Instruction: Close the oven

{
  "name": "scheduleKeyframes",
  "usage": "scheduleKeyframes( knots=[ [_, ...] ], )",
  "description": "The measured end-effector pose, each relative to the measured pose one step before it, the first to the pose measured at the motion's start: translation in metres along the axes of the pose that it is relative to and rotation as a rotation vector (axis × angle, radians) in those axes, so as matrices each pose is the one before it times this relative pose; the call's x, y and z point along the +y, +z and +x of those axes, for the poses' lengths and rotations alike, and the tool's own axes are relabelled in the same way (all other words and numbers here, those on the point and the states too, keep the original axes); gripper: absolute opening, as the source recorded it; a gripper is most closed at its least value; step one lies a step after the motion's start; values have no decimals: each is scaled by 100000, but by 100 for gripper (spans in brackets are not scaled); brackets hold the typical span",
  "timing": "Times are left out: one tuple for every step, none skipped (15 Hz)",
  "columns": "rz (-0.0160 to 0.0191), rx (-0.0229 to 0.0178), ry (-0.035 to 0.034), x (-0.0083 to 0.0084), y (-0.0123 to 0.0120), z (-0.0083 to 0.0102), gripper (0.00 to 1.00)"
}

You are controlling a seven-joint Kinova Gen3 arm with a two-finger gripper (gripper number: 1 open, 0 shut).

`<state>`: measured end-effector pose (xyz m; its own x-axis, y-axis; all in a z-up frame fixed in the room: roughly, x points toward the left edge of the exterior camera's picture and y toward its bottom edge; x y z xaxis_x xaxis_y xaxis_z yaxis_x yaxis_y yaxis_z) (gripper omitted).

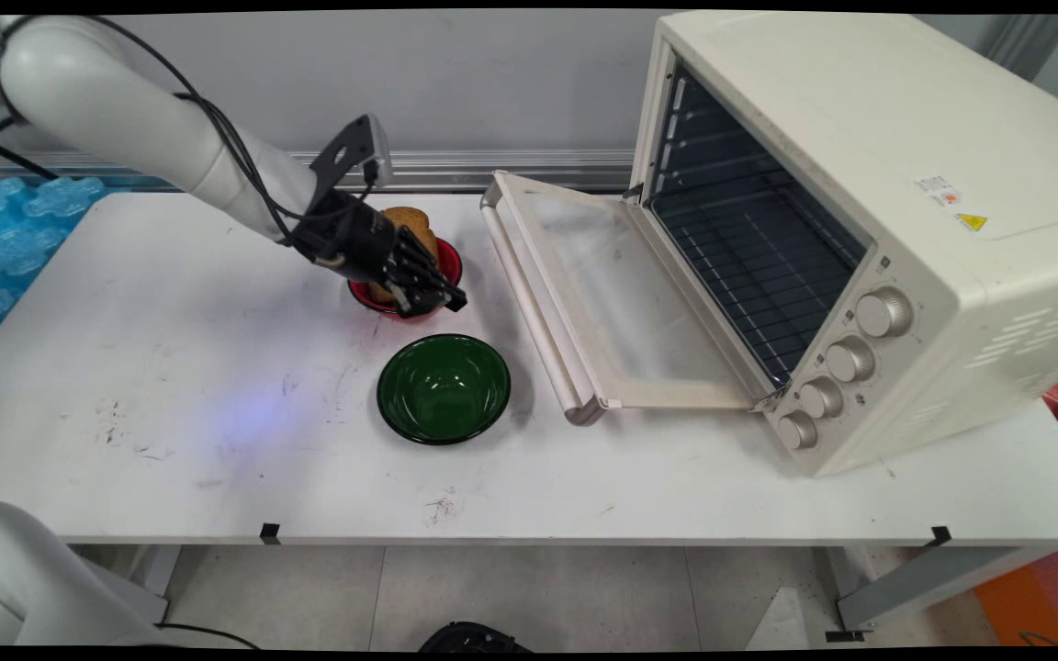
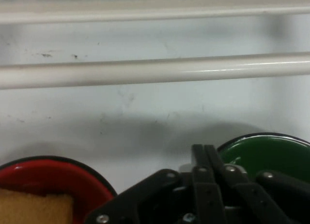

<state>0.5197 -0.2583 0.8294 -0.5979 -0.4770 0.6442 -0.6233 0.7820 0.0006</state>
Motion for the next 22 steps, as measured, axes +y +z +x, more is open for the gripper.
scheduleKeyframes(
  knots=[
    [8,633,-90,3,508,-195,0],
    [-47,654,-8,-7,504,-161,0],
    [15,716,39,-29,420,-99,0],
    [40,915,0,-52,480,-73,0],
    [80,988,-30,-73,473,-32,0],
    [122,887,-139,-77,378,3,0],
    [109,917,-194,-75,441,-12,0],
    [114,839,-218,-67,411,-22,0],
    [121,635,-243,-54,346,-28,0],
    [137,730,-275,-54,386,-17,0],
    [126,688,-270,-42,363,-18,0],
    [93,560,-245,-25,291,-8,0],
    [56,367,-132,-13,186,-6,0],
    [63,520,-164,-6,262,-6,0],
    [63,535,-204,-7,276,-3,0],
    [73,532,-182,-8,262,1,0],
    [32,444,-133,-3,232,10,0],
    [54,492,-117,-3,204,31,0],
    [30,378,-76,5,148,34,0],
    [17,338,-74,9,123,34,0],
    [2,363,-109,15,127,51,0],
    [-5,317,-91,22,92,57,0]
  ],
)
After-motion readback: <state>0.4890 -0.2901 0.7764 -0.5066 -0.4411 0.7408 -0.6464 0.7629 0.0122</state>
